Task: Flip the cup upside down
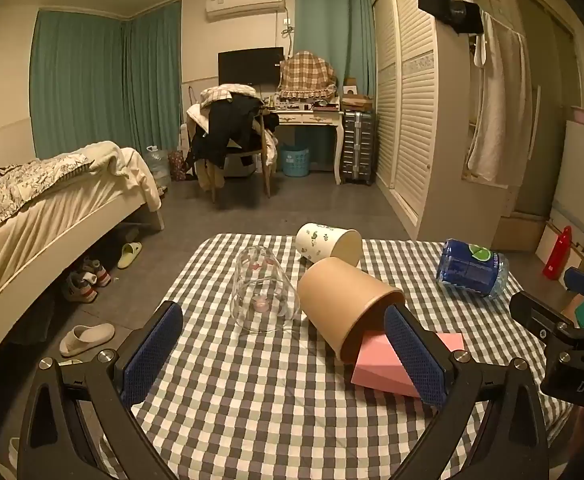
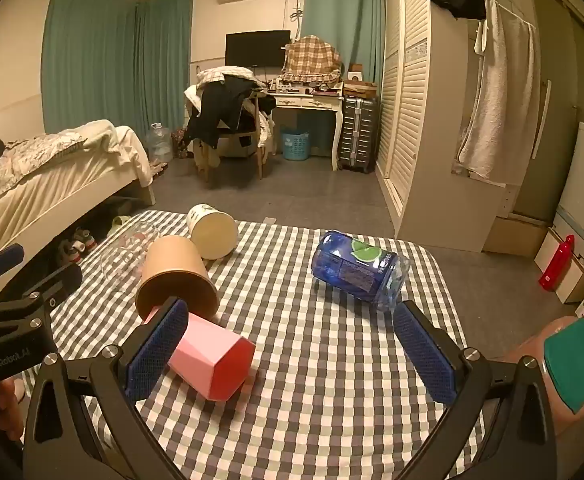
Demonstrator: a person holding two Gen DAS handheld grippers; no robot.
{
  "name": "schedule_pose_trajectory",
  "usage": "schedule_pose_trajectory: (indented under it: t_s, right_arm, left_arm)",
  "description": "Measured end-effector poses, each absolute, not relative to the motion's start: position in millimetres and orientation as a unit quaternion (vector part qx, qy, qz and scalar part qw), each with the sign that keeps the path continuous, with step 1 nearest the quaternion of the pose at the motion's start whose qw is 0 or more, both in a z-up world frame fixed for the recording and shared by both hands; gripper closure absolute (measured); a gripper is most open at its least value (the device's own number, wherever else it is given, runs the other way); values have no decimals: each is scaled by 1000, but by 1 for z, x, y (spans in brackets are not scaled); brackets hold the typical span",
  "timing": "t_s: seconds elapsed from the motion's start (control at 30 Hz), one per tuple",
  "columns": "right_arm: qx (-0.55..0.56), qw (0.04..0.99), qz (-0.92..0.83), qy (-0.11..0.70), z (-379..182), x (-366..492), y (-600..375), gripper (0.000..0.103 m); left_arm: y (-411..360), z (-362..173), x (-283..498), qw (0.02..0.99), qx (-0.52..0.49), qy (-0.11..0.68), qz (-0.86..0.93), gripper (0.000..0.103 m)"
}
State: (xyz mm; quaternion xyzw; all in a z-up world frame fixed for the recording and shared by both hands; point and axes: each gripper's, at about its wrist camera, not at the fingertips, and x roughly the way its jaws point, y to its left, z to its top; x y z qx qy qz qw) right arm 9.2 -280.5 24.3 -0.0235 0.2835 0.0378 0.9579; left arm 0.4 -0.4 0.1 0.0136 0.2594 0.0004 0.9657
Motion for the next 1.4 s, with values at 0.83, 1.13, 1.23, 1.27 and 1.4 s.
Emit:
schedule_pose_trajectory:
  t_s: [0.83, 1.13, 1.23, 1.27, 1.4]
  right_arm:
    - [-26, 956, 46, 287, 19, 12, -273, 0]
    - [-26, 957, 47, 287, 18, 11, -273, 0]
    - [-26, 956, 47, 287, 17, 11, -273, 0]
    - [-26, 956, 47, 287, 17, 11, -273, 0]
    - [-26, 956, 48, 288, 18, 10, -272, 0]
  left_arm:
    - [7, -2, 2, 966, -3, 257, 5, 0]
    - [5, -3, 3, 966, -2, 259, 5, 0]
    - [6, -3, 3, 966, -2, 259, 4, 0]
    - [6, -3, 4, 966, -2, 259, 5, 0]
    - [5, -3, 3, 966, -2, 259, 5, 0]
